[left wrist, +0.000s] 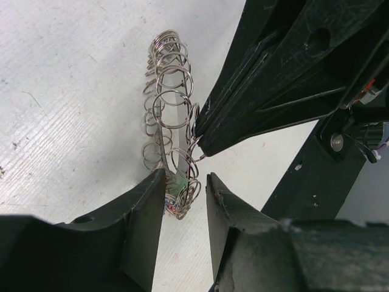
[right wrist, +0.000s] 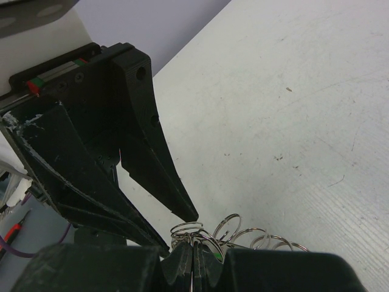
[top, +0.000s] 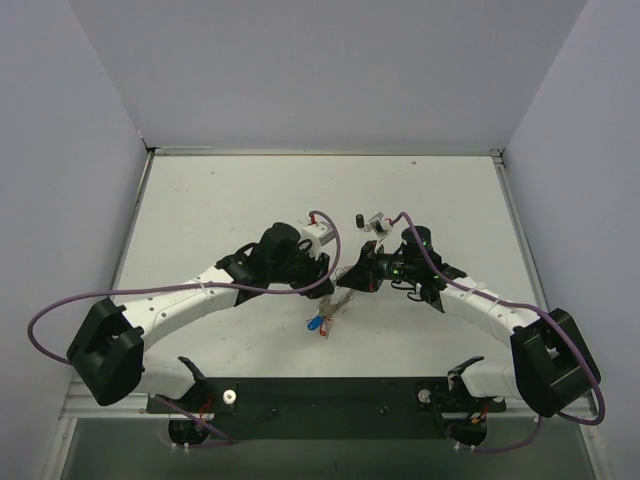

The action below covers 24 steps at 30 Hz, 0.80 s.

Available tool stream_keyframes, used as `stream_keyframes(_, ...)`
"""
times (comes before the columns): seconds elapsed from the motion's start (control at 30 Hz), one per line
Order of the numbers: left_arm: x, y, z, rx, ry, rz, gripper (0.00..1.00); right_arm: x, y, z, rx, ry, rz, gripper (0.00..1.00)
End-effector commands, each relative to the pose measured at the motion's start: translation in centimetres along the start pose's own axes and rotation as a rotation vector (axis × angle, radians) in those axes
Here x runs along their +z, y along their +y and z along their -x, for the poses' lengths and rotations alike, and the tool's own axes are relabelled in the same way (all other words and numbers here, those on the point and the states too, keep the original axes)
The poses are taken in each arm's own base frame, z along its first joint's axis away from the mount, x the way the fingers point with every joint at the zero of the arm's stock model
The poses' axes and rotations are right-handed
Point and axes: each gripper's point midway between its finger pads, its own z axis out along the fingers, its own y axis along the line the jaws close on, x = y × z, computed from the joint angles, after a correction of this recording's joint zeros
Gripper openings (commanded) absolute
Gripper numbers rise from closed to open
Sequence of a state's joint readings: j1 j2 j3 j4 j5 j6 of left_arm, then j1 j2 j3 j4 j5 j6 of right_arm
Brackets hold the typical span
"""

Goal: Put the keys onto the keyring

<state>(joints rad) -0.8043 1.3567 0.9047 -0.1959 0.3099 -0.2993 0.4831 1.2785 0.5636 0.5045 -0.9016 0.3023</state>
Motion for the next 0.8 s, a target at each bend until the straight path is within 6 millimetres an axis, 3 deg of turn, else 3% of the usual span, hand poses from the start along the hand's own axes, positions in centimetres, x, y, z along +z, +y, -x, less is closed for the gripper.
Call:
stream_keyframes(0.0,0.3,-0.8,2.1,0.039,-0.066,-0.026,0.41,-0.4,-0.5,-1.1,-0.004,0.024,-0.015,0.0)
stream_keyframes(0.2,0.3,-0.9,2.7,0.036,-0.098,-0.029,0.33,-0.4,-0.3,-1.2,-0.005,0.027,-0.01,0.0)
stream_keyframes(0.5,-0.3,-1.2,3.8,0.019,-0.167,-0.043,0.0,-0.4,-0.3,-1.3,-0.003,0.031,-0.006,0.0)
stream_keyframes(0.77,-2.1,-1.5,5.6,0.001,-0.282,-0.08,0.0,-0.4,-0.3,-1.5,-0.005,0.034,-0.001,0.0)
